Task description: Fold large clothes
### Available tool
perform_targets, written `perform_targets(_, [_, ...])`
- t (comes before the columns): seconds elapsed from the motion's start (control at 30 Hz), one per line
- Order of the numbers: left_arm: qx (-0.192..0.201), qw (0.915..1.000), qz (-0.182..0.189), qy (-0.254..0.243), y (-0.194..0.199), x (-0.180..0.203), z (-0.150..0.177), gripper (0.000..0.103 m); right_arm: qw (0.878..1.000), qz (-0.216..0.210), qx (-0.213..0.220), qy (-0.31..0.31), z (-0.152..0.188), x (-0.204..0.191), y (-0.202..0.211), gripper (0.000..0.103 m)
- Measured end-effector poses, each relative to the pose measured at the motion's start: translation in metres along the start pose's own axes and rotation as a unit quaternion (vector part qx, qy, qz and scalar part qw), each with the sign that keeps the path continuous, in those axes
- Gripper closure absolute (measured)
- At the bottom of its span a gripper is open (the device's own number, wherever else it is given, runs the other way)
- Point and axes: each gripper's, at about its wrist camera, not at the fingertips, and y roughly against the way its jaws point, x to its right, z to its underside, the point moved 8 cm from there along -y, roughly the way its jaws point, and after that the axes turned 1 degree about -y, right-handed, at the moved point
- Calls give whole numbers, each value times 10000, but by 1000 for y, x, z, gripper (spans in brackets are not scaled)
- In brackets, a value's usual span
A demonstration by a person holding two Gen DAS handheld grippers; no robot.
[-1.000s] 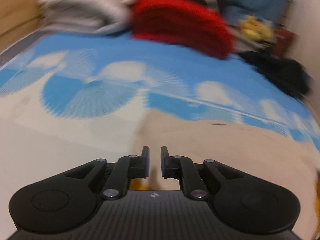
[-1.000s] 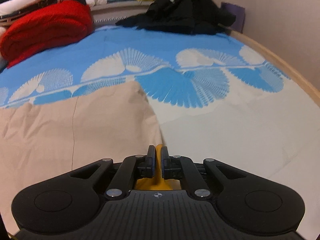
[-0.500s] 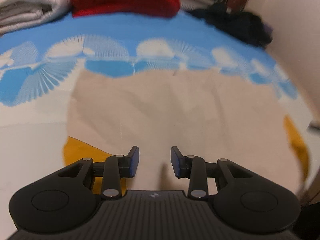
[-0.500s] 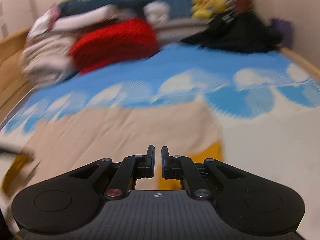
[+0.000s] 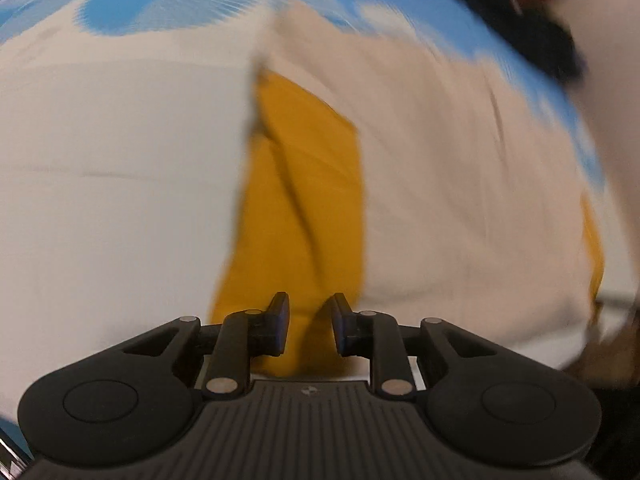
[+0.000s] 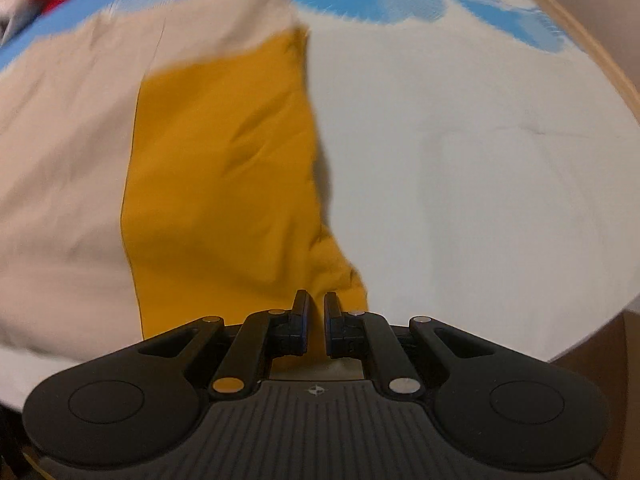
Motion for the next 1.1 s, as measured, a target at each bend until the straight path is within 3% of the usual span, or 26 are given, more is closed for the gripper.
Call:
perform_targets(0.07, [336,9981,104,507,15,-18,-8,63,9990,-219,288,-277,-6,0,12,92])
perform_targets(0.1, [437,9963,81,735,19,-27,-11,47,9980,-313,389,-383,-9,0,16,89])
perform_targets(0.13, [449,9950,11,896,20,-33,-12,40,9975,-363,431,-438,-13,2,15,75])
perform_targets(0.17, [381,9938,-86,1037,17,-40,-12,39,9974,-359,418,-466,-13,2,14,58])
perform_targets(0.2, [289,9932,-137,1120,14,-45,-12,39,9978,-320,348,-470,-12,2,10,53])
perform_targets(0.43, [-509,9892,-103,1368,-21,-50,1,35,9958,-99,-306,-858,3,21,-22,49])
perform_targets(0.57, [-539,9904,-61,1271,-30,-42,3,31,9958,-104,-366,-828,6,21,-26,49])
perform_targets(0.6, [-537,9909,-43,1230,-32,-40,2,33,9965,-92,-359,-743,6,19,-26,50])
perform_targets(0.7, [-575,9939,91,938,-35,-24,3,70,9980,-34,-333,-543,4,16,-27,62])
perform_targets(0.8, [-420,9973,46,598,-34,-15,1,88,9981,42,-278,-555,3,18,-23,88])
perform_targets(0.87, [-281,9984,127,478,-28,-10,-1,93,9975,9,-185,-680,1,22,-19,100])
perform_targets(1.1, [103,9984,394,380,8,-24,5,96,9961,-460,251,-708,-6,11,5,102])
